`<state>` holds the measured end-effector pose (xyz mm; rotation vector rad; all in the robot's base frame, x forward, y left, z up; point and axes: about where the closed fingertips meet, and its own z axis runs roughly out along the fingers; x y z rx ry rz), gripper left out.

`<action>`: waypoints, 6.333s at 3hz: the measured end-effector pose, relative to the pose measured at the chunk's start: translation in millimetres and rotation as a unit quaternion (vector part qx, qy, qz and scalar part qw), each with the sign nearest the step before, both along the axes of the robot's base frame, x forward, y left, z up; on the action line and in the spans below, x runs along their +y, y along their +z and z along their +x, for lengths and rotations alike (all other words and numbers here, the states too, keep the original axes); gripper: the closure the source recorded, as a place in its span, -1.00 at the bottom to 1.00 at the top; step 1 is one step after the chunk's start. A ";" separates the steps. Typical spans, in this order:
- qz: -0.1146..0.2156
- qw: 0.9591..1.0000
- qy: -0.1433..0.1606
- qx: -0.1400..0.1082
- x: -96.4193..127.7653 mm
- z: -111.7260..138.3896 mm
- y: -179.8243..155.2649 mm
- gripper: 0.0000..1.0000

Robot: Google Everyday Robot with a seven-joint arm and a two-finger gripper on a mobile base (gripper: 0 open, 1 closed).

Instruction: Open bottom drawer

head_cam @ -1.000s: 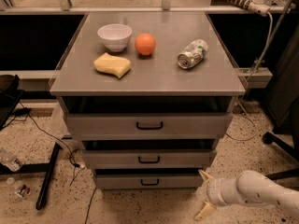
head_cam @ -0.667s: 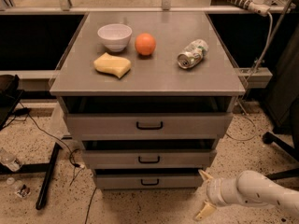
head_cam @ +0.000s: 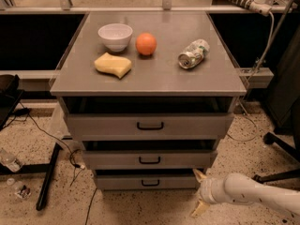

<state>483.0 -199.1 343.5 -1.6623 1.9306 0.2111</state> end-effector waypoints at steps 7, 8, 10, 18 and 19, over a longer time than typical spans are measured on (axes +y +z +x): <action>0.044 0.996 0.072 0.000 15.7 71.9 -157.3 -1.00; 0.046 0.996 0.073 -0.003 21.5 86.4 -170.0 -1.00; 0.051 0.996 0.069 -0.017 28.5 110.7 -183.2 -1.00; 0.057 0.996 0.068 -0.017 20.8 87.9 -167.5 0.15; 0.063 0.996 0.069 -0.009 15.0 74.2 -173.1 -0.31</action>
Offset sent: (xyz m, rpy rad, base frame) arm 0.0686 -0.0001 -0.0997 -0.0227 -0.0826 0.1257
